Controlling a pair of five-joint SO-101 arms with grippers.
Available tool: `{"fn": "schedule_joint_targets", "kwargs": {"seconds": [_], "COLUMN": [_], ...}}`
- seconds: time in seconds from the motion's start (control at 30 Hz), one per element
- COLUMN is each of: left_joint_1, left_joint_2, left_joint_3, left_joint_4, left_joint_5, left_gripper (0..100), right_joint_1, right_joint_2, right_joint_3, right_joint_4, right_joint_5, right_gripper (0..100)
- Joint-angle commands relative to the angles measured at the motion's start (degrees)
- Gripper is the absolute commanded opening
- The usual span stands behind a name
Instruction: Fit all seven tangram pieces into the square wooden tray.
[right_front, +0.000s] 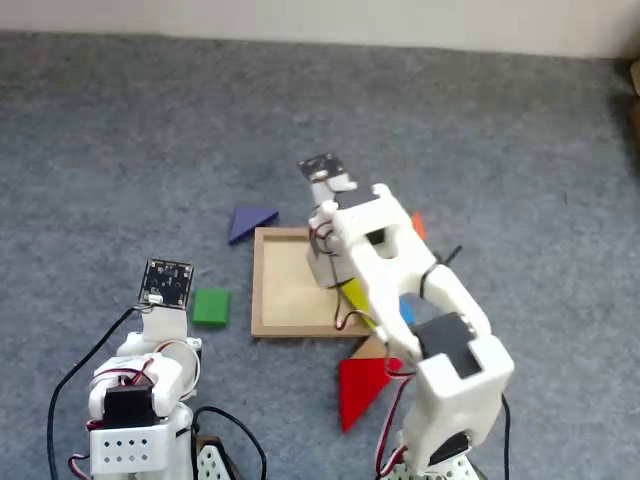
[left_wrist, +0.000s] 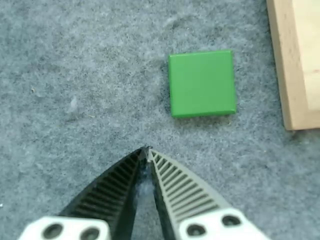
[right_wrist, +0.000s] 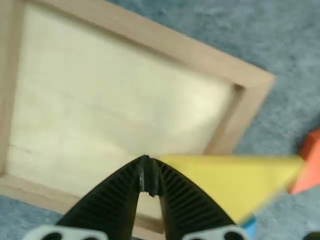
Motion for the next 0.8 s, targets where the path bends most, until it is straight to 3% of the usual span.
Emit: {"fn": "schedule_joint_targets", "kwargs": {"seconds": [0.0,0.37,0.77], "left_joint_1": [-1.10,-1.10,-1.10], "left_joint_2": [-1.98,-1.98,-1.98], "left_joint_3": [1.19,1.19,1.19], "left_joint_4": [0.35,0.35,0.35], "left_joint_5": [-0.09,-0.09,-0.09], "left_gripper": [1,1,1], "right_joint_1": [-2.15,-2.77,12.26], "right_joint_2": [-0.13,-18.68,-27.21], "right_joint_3": [-1.63,-1.19,8.66], "right_joint_4": [0.13,4.00,0.92], "right_joint_5": [0.18,0.53,0.62], "right_gripper": [0.5,0.5,0.5]}}
